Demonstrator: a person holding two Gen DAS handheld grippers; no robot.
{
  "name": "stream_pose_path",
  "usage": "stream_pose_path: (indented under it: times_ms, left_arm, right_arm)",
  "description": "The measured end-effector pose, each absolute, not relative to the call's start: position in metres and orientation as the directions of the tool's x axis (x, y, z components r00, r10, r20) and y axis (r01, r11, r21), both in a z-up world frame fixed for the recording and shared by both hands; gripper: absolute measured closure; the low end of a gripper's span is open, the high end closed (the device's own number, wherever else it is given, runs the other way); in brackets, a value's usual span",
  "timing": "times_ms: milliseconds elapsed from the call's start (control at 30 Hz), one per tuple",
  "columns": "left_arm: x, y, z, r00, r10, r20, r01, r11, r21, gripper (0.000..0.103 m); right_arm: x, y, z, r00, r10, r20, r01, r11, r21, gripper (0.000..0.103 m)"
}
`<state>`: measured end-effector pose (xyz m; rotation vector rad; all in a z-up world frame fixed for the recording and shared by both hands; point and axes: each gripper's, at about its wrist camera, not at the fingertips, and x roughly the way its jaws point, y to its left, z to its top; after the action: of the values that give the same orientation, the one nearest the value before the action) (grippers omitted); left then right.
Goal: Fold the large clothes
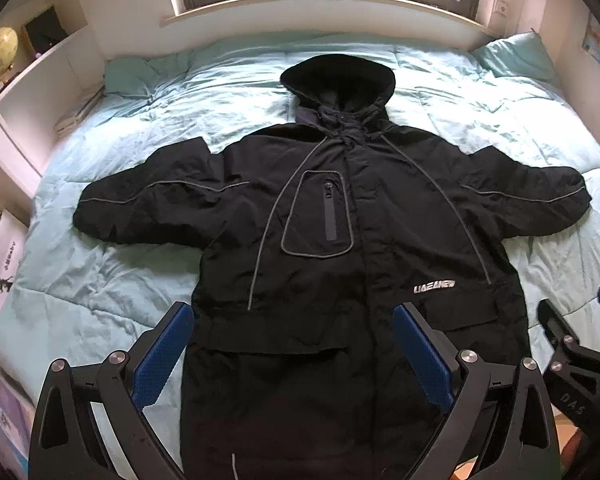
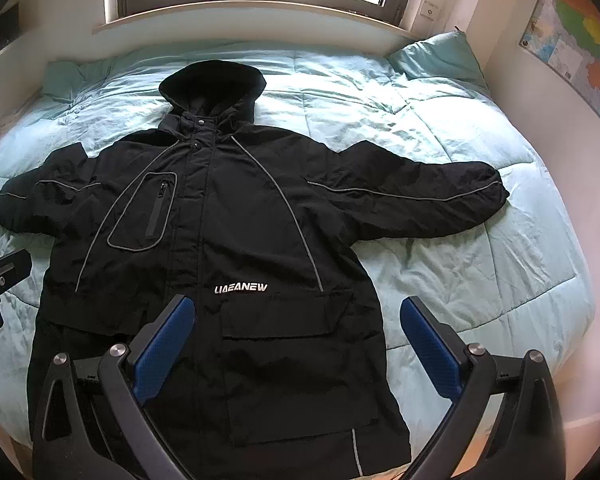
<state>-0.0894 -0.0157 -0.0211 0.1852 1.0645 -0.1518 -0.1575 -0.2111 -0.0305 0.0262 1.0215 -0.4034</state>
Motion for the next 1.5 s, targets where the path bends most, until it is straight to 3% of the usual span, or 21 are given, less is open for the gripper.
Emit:
stream_pose_path:
  times_ms: [200,367,500,667,1100,1300,1500]
  left_arm:
    - [-0.076,-0.023,-0.049,0.313,0.136,-0.94,0.21,0.955,0.208,0.003]
    - [-0.085,-0.016,-0.038,0.373,0.02,-0.928,0.198,0.975,0.1,0.003]
    - [-0.086,-0.024,-0.032,0.398,-0.006,-0.917,0.22,0.971,0.09,0.003]
    - [-0.085,-0.026,-0.029,0.354,-0.1,-0.93,0.243,0.97,-0.012,0.003]
    - [-0.083,-0.033,0.053,0.633,-0.131,-0.763,0.282,0.957,0.07,0.003]
    - [-0.071,-0.033,0.077,0.64,-0.257,-0.724,0.322,0.945,-0.052,0.003]
    - [-0.062,-0.048,0.088,0.66,-0.321,-0.679,0.381,0.922,-0.065,0.003]
  right_arm:
    - [-0.16,-0.213,-0.031,0.444,-0.327,-0.834,0.346,0.921,-0.177,0.0]
    - [-0.161,-0.212,-0.03,0.454,-0.31,-0.835,0.338,0.928,-0.16,0.0]
    - [-0.161,-0.211,-0.028,0.462,-0.311,-0.831,0.334,0.929,-0.161,0.0]
    - [-0.158,-0.215,-0.026,0.464,-0.311,-0.829,0.341,0.927,-0.157,0.0]
    - [-0.145,-0.247,-0.001,0.487,-0.368,-0.792,0.41,0.897,-0.165,0.0]
    - [-0.139,-0.259,0.014,0.494,-0.372,-0.786,0.437,0.888,-0.146,0.0]
    - [-0.135,-0.273,0.015,0.484,-0.38,-0.788,0.465,0.875,-0.136,0.0]
